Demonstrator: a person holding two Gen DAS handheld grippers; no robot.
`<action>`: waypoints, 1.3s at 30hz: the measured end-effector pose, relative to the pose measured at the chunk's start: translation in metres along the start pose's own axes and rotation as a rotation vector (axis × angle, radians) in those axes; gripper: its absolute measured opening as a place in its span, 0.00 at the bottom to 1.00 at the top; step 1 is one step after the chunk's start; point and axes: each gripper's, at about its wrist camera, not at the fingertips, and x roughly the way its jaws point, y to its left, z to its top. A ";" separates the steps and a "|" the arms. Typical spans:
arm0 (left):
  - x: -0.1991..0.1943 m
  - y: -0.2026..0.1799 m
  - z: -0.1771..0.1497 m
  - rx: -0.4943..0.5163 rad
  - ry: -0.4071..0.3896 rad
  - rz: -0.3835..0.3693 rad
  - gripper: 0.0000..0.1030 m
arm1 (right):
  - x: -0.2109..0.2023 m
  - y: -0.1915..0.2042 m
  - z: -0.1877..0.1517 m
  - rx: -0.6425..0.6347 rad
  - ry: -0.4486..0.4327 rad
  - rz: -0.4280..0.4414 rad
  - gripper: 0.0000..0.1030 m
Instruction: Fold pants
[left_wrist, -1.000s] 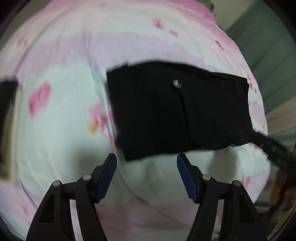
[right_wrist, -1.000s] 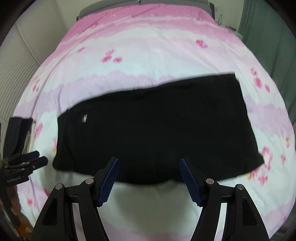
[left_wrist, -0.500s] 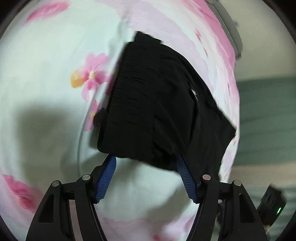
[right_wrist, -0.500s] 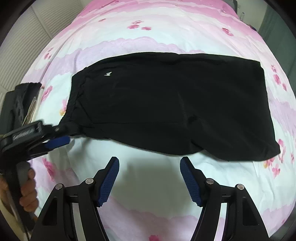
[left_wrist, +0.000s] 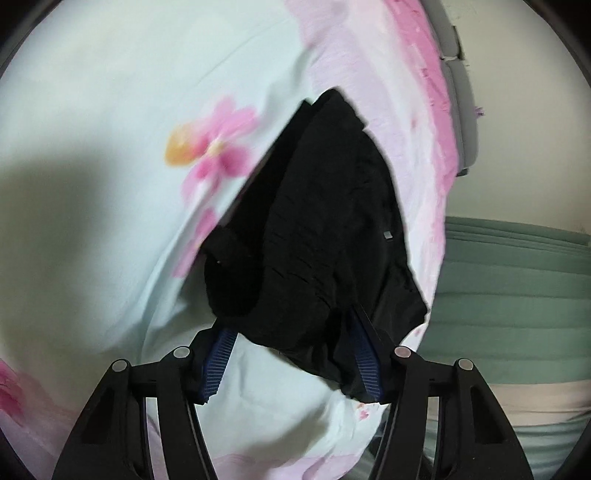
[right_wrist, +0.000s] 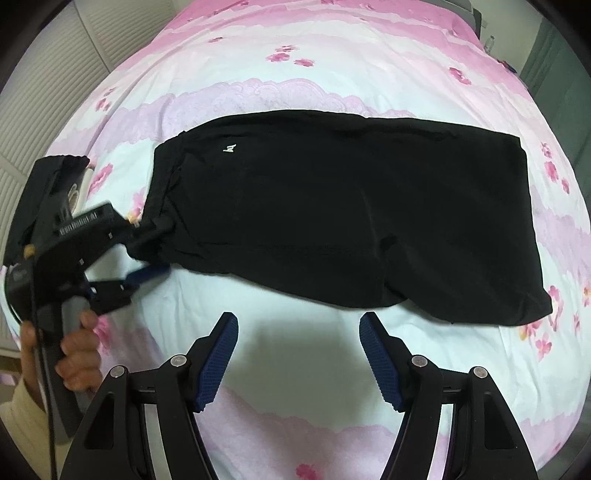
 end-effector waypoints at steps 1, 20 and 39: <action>-0.004 0.000 0.000 -0.001 -0.011 -0.027 0.57 | 0.000 0.000 -0.001 0.004 0.001 0.000 0.66; 0.007 0.016 0.010 -0.088 -0.036 -0.064 0.45 | 0.004 -0.002 -0.011 0.051 0.021 -0.019 0.66; 0.017 -0.023 0.026 0.116 -0.019 0.080 0.32 | -0.006 -0.003 -0.017 0.067 0.016 -0.020 0.66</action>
